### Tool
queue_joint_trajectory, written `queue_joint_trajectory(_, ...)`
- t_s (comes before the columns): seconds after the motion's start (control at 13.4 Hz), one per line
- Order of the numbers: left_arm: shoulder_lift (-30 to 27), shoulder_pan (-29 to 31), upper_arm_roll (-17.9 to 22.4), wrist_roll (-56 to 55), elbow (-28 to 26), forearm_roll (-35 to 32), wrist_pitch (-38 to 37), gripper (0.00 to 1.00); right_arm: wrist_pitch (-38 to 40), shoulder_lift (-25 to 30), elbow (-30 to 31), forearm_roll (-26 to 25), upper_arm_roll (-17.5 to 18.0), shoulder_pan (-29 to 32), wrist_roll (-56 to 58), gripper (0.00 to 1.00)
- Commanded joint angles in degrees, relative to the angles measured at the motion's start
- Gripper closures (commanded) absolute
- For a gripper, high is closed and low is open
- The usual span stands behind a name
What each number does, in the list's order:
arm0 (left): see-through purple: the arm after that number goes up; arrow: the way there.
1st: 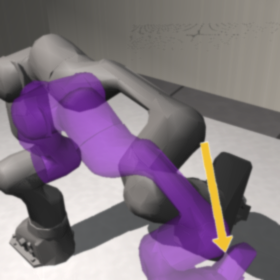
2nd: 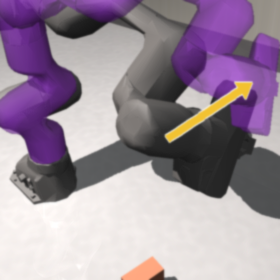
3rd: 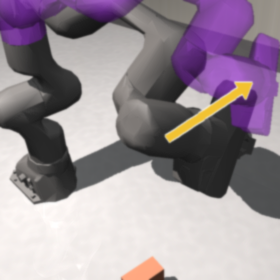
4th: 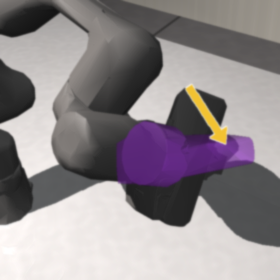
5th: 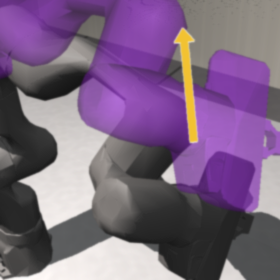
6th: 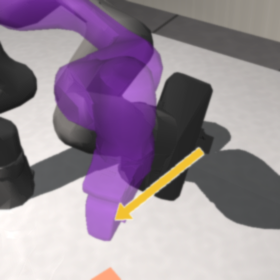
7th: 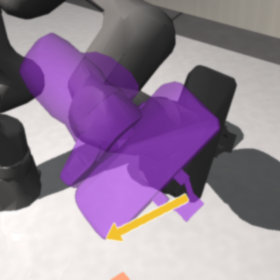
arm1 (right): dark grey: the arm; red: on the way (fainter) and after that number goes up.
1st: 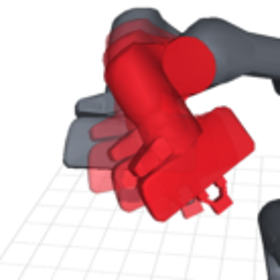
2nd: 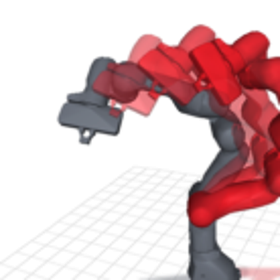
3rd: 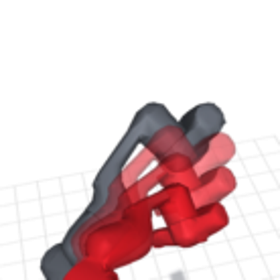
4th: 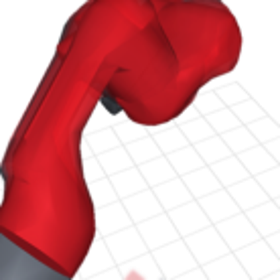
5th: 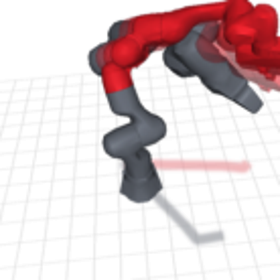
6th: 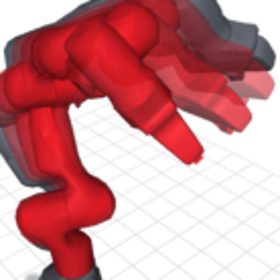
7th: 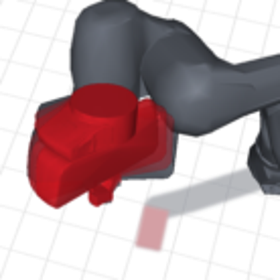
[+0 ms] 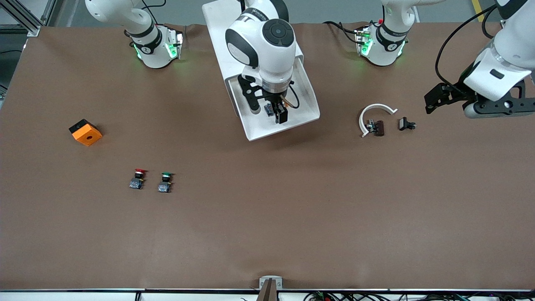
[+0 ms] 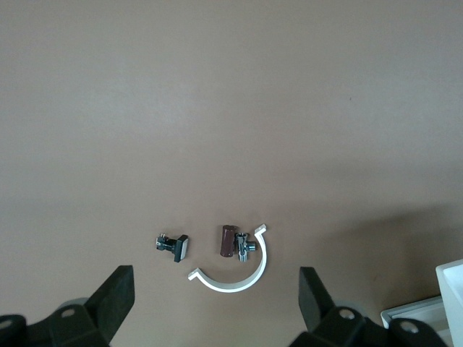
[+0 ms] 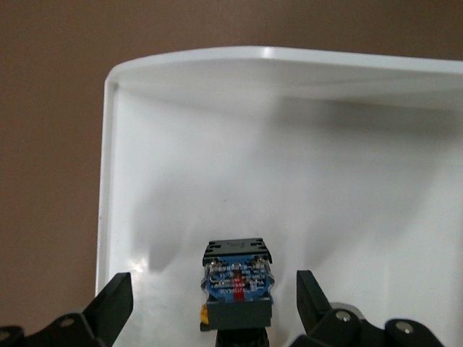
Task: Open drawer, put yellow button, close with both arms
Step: 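Lower the yellow button into the drawer and open the right gripper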
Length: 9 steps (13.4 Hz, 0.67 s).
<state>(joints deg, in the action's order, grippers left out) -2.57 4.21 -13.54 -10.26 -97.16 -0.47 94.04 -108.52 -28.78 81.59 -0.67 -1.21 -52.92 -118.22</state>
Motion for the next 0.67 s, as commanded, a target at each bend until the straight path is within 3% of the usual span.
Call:
queue_joint_trajectory(0.0, 3.9, -1.0, -1.4, -0.4, 0.6, 0.6, 0.7, 0.0, 0.7, -0.8, -1.7, -0.5, 0.2, 0.0, 4.7, 0.17)
queue_joint_trajectory(0.07, 4.8, -1.0, -1.8, -0.5, 0.1, 0.6, 1.6, 0.0, 0.7, -0.8, -1.7, -0.3, 0.2, 0.2, 6.4, 0.49)
queue_joint_trajectory(0.15, 5.2, -1.0, -2.3, -0.9, -0.5, 0.6, 2.8, 0.0, 0.5, -0.8, -1.7, -0.3, 0.2, 0.5, 6.5, 0.89)
queue_joint_trajectory(0.22, 5.4, -1.0, -2.4, -1.1, -1.0, 0.6, 3.5, 0.0, 0.5, -0.8, -1.8, -0.4, 0.2, 0.7, 6.5, 1.0)
queue_joint_trajectory(0.52, 5.6, -1.0, -2.5, -1.2, -1.5, 0.6, 3.9, 0.0, -1.2, -1.0, -3.0, -0.2, 0.2, 1.2, 6.8, 1.0)
queue_joint_trajectory(0.6, 5.3, -1.0, -2.5, -1.2, -2.0, 0.6, 3.8, 0.0, -1.7, -1.0, -3.0, 0.0, 0.2, 1.5, 6.8, 0.67)
